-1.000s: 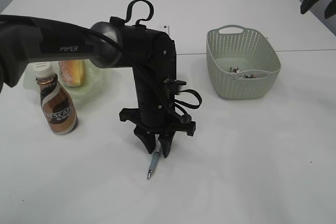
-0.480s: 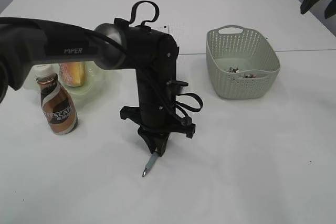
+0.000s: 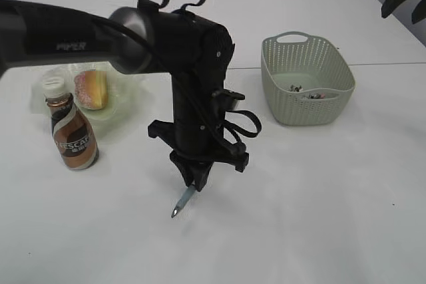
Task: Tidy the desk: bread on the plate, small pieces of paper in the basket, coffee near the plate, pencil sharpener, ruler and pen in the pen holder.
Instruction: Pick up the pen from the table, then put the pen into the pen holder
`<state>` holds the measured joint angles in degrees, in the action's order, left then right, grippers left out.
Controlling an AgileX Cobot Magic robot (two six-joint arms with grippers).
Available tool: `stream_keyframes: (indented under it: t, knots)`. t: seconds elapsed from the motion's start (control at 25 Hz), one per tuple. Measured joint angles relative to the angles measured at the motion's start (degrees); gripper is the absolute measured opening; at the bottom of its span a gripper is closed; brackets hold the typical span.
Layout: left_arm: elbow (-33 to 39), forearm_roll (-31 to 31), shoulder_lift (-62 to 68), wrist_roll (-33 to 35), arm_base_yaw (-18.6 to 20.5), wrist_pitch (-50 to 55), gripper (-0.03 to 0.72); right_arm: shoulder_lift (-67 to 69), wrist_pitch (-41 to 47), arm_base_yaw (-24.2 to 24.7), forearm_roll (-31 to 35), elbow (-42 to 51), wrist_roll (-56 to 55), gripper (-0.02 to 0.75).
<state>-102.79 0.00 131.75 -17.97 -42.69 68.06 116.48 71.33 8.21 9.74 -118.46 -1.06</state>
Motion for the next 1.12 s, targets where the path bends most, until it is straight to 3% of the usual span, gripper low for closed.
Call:
stream_keyframes:
  t: [0.28, 0.52, 0.68, 0.92, 1.12]
  knots:
    - [14.2, -1.6, -11.0, 0.0, 0.0, -7.0, 0.064, 0.0, 0.0, 0.0, 0.0, 0.0, 0.1, 0.407]
    - [35.2, -2.7, -26.0, 0.0, 0.0, -32.8, 0.064, 0.0, 0.0, 0.0, 0.0, 0.0, 0.1, 0.407]
    - [44.5, -2.7, -33.0, 0.0, 0.0, -49.3, 0.064, 0.0, 0.0, 0.0, 0.0, 0.0, 0.1, 0.407]
    - [46.8, -1.1, -33.7, 0.0, 0.4, -75.2, 0.064, 0.0, 0.0, 0.0, 0.0, 0.0, 0.1, 0.407]
    - [46.0, -2.9, -30.3, 0.0, 5.4, -91.3, 0.065, 0.0, 0.0, 0.0, 0.0, 0.0, 0.1, 0.407]
